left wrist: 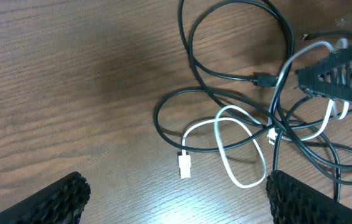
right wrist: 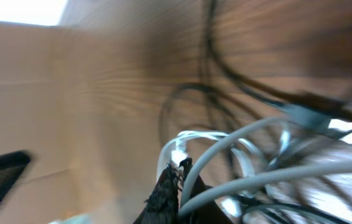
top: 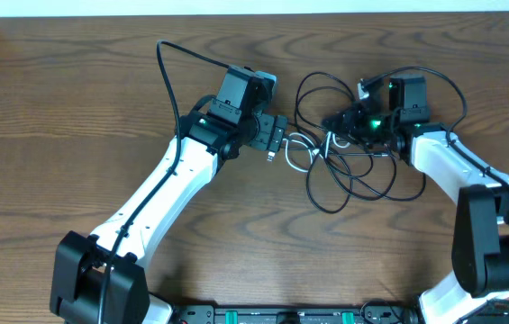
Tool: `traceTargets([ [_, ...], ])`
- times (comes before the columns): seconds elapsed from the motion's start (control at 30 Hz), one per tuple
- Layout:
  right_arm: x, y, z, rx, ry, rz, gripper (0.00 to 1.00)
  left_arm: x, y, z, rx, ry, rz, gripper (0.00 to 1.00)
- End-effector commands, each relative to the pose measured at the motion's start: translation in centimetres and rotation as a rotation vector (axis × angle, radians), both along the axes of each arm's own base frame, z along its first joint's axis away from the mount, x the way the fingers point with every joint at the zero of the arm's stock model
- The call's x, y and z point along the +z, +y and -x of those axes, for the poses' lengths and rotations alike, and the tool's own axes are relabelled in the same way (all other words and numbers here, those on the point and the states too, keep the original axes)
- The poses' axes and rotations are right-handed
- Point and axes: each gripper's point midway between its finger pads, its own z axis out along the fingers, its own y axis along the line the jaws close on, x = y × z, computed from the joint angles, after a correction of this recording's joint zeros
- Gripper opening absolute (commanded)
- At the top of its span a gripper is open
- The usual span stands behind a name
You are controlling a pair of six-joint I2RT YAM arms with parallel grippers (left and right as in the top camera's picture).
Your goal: Untangle cables
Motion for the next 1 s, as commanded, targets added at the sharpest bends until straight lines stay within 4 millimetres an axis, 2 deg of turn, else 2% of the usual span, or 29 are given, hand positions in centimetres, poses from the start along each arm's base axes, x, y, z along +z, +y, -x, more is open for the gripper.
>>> traceTargets([
  [0.0, 3.4, -1.8, -1.1, -0.044, -0.205, 0.221, 0.01, 0.1, 0.4, 0.0, 0.017, -0.001, -0.002, 0.91],
  [0.13, 7.5, -3.2, -0.2, -0.105, -0.308, 0.349, 0.01, 0.1, 0.4, 0.0, 0.017, -0.002, -0.002, 0.91],
  [0.17, 9.8, -3.9, 0.6, -0.138, -0.361, 0.399, 0.01, 0.1, 0.3, 0.0, 0.017, -0.002, -0.002, 0.91],
  [0.2, 11.2, -4.6, 1.3, -0.164, -0.390, 0.437, 0.01, 0.2, 0.3, -0.1, 0.017, -0.006, 0.000, 0.91],
  [0.3, 13.5, -6.2, 2.8, -0.218, -0.423, 0.492, 0.01, 0.2, 0.3, -0.2, 0.017, -0.011, 0.002, 0.91],
  [0.43, 16.5, -7.3, 4.6, -0.266, -0.482, 0.499, 0.01, 0.3, 0.3, -0.2, 0.017, -0.012, 0.003, 0.91],
  [0.53, 20.5, -7.6, 6.0, -0.304, -0.582, 0.460, 0.01, 0.2, 0.3, -0.2, 0.017, -0.011, 0.002, 0.91],
  [0.7, 25.5, -9.0, 7.5, -0.392, -0.697, 0.447, 0.01, 0.2, 0.3, -0.2, 0.017, -0.010, 0.003, 0.91],
  [0.87, 28.6, -12.0, 8.1, -0.526, -0.743, 0.545, 0.01, 0.2, 0.3, -0.2, 0.017, -0.009, 0.002, 0.91],
  [0.97, 30.2, -15.0, 8.4, -0.617, -0.751, 0.666, 0.01, -0.1, 0.3, -0.2, 0.017, 0.000, -0.003, 0.91],
])
